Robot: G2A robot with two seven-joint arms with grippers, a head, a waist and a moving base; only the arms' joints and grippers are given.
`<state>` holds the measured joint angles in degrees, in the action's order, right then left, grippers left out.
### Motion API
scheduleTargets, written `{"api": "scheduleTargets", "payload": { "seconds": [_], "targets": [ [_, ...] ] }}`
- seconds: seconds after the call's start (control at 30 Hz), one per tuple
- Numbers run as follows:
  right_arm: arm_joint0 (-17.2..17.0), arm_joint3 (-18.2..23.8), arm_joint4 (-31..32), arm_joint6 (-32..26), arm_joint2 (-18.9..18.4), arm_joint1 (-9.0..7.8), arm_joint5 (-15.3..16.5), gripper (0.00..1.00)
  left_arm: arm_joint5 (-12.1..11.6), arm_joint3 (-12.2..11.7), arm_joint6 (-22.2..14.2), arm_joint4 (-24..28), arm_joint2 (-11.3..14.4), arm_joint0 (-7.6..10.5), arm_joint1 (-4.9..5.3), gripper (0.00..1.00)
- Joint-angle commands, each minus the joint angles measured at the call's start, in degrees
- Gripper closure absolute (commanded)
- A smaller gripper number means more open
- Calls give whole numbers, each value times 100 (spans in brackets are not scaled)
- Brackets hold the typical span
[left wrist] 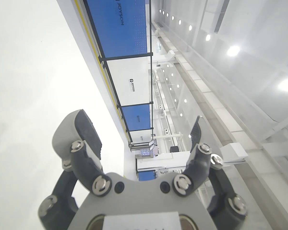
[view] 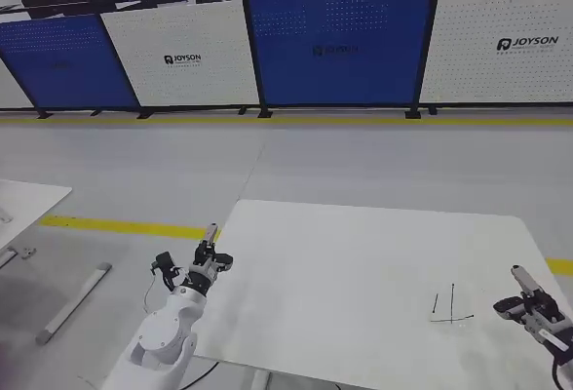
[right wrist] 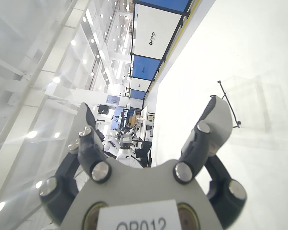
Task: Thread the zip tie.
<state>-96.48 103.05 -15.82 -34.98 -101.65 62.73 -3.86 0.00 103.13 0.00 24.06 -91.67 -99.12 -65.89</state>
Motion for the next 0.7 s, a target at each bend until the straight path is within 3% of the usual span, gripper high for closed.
{"api": "scheduleTargets", "payload": {
  "seconds": [0.0,0.2,0.27,0.4,0.5,0.63,0.67],
  "targets": [
    [0,0,2,-1,0,0,0,0,0,0,0,0,0,0,0,0],
    [0,0,2,-1,0,0,0,0,0,0,0,0,0,0,0,0],
    [77,20,-110,-364,3,-18,-67,0,0,0,0,0,0,0,0,0],
    [692,-281,118,-2136,-317,-203,-244,0,0,0,0,0,0,0,0,0],
    [1040,-430,395,-2892,-355,-301,-285,0,0,0,0,0,0,0,0,0],
    [1595,-636,1068,-4050,-46,-445,-419,0,0,0,0,0,0,0,0,0],
    [1735,-766,1160,-4086,23,-461,-494,0,0,0,0,0,0,0,0,0]
  ]
}}
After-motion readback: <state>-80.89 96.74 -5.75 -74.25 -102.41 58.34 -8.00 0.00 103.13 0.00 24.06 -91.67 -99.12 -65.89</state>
